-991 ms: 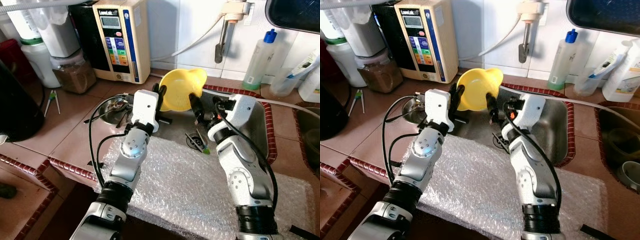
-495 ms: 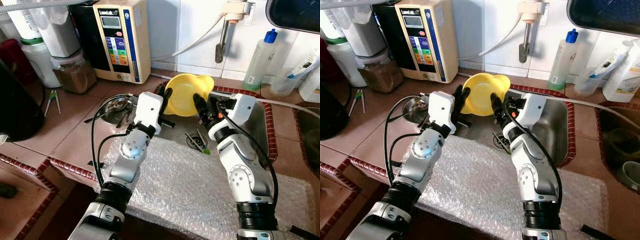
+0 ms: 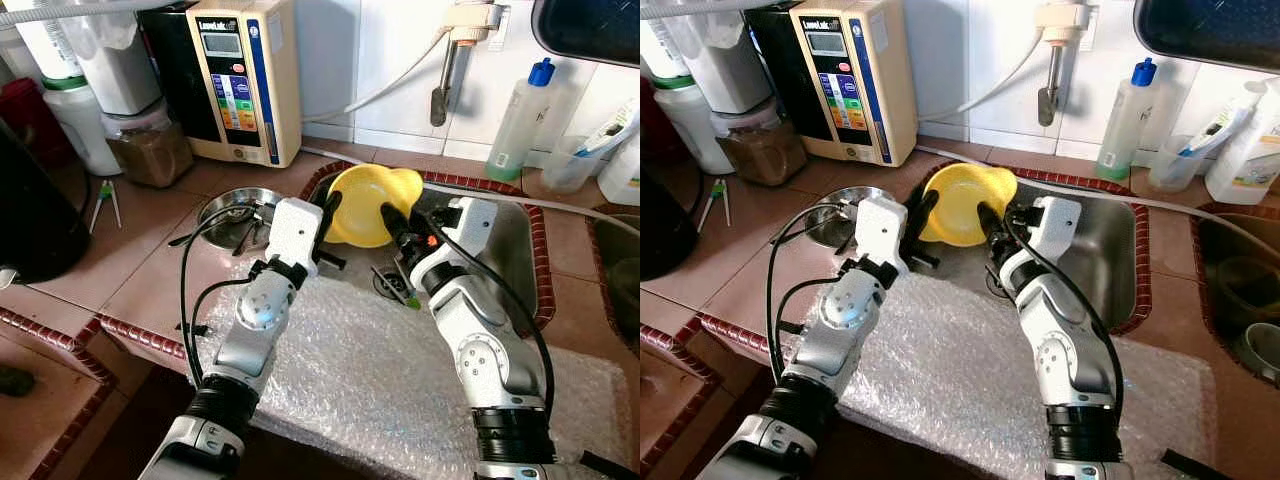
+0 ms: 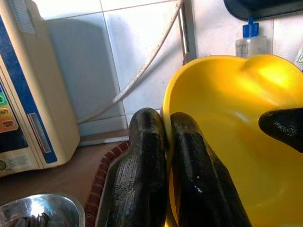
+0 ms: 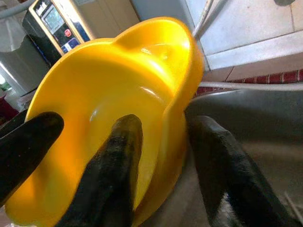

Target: Kitchen organization

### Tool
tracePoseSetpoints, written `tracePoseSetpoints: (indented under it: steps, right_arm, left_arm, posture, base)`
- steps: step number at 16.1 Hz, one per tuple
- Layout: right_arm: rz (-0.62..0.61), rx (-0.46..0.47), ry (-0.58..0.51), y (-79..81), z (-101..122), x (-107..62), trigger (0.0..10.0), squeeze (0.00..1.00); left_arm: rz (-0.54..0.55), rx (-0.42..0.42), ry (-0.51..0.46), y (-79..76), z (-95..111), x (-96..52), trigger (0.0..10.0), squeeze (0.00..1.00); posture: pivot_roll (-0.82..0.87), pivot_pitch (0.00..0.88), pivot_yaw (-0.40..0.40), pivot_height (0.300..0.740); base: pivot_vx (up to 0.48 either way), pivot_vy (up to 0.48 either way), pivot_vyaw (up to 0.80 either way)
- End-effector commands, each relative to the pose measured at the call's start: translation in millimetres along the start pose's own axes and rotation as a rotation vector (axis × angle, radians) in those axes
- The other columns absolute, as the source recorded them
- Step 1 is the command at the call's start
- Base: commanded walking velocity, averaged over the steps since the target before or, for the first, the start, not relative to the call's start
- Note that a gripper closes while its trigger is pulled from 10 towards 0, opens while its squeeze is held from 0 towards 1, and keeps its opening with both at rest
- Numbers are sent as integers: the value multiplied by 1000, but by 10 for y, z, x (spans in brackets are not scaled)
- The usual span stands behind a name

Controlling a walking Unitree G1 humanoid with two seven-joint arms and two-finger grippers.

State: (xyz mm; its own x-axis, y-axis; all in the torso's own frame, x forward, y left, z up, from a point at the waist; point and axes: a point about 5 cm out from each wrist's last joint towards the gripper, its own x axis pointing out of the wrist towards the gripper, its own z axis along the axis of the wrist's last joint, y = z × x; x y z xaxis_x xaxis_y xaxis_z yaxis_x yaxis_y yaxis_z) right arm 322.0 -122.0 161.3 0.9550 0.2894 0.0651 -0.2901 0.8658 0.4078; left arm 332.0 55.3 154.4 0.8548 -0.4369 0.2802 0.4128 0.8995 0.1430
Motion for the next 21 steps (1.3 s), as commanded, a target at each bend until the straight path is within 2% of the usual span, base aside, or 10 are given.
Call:
tracePoseSetpoints:
  steps: [1, 6, 10, 11, 12, 13, 14, 15, 18, 21]
  right_arm:
    - [-69, -11, 56, -158, -80, -48, 0, 0]
    - [-24, 45, 170, -145, -206, -90, 0, 0]
    - [-77, 68, 144, -215, -177, -81, 0, 0]
    - [-96, 74, 139, -241, -169, -74, 0, 0]
    - [-111, 78, 134, -263, -161, -71, 0, 0]
    - [-125, 87, 132, -281, -155, -70, 0, 0]
    - [-139, 89, 131, -296, -152, -64, 0, 0]
    - [-157, 84, 128, -314, -148, -59, 0, 0]
    - [-200, 101, 114, -359, -136, -26, 0, 0]
    - [-225, 35, 72, -366, -17, 119, 0, 0]
  left_arm:
    - [3, 30, -93, 45, 152, 2, 0, 0]
    - [-31, 87, -187, 9, 287, 10, 0, 0]
    - [-45, 79, -180, -12, 267, -4, 0, 0]
    - [-48, 72, -177, -16, 259, -10, 0, 514]
    - [-48, 69, -178, -17, 255, -16, 2824, 1000]
    - [-44, 68, -178, -14, 252, -17, 4157, 1000]
    - [-42, 68, -176, -8, 248, -14, 8745, 1000]
    - [-40, 72, -175, -3, 249, -15, 10000, 1000]
    - [-37, 79, -175, 25, 250, -24, 10000, 1000]
    - [-60, 82, -148, 45, 231, -26, 10000, 1000]
  posture:
    - [-142, 0, 78, 740]
    - [-142, 0, 77, 740]
    - [-139, 0, 80, 740]
    - [-138, 0, 80, 740]
    - [-136, 0, 81, 740]
    - [-135, 0, 80, 740]
    - [-134, 0, 80, 740]
    - [-134, 0, 80, 740]
    - [-130, 0, 80, 740]
    - [-125, 0, 82, 740]
  base:
    - [0, 0, 0]
    - [0, 0, 0]
    - [0, 0, 0]
    - [0, 0, 0]
    - [0, 0, 0]
    - [0, 0, 0]
    - [0, 0, 0]
    - [0, 0, 0]
    - [0, 0, 0]
    - [0, 0, 0]
